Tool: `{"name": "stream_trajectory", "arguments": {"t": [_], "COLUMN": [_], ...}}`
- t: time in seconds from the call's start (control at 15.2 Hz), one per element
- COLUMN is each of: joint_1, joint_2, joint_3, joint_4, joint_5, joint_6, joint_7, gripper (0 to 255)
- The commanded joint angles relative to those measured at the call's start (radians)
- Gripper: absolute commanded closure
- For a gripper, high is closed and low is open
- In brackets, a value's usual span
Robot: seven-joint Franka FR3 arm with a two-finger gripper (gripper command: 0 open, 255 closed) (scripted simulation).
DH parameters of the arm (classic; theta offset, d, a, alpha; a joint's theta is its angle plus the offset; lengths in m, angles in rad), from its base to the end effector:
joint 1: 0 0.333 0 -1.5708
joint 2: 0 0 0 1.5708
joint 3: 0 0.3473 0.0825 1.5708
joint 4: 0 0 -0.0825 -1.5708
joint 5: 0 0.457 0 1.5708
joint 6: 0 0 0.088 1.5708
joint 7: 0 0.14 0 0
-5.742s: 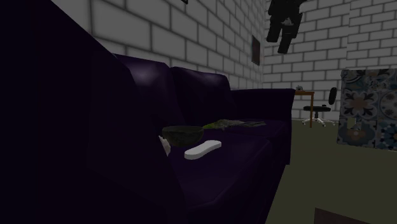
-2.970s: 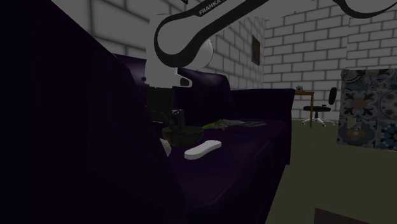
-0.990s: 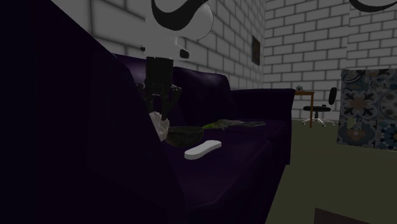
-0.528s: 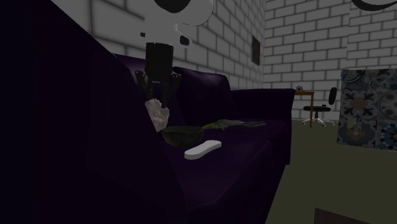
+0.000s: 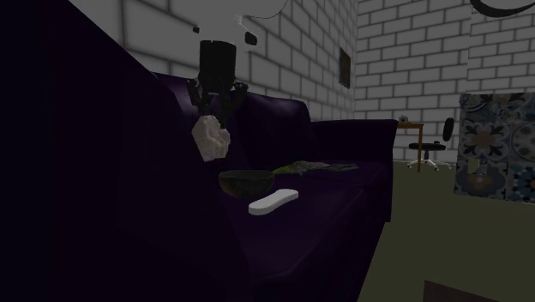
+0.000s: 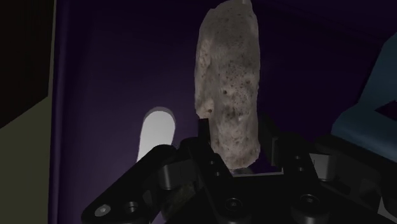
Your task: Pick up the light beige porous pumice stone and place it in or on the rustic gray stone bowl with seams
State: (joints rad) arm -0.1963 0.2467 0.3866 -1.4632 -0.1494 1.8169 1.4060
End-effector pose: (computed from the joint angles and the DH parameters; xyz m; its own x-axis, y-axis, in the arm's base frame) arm 0.7226 0.0935 0.5497 0.3529 -0.9326 0.0757 -0.9262 -0.3597 -0.1135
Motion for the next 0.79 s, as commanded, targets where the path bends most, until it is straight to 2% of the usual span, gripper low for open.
{"name": "stream_trajectory", "arguments": {"t": [0.0,0.4,0.73], "joint_1": [-0.022,-0.086,-0.129], "joint_2": [0.013,0.088,0.191], "joint_3": [-0.013,-0.053,-0.082], "joint_4": [0.027,0.161,0.339], "joint_5": [0.003,0.006,-0.001], "joint_6": [-0.010,-0.065,-0.137], "joint_7": [-0.039,-0.158,-0.251], "gripper": [255,255,255]}}
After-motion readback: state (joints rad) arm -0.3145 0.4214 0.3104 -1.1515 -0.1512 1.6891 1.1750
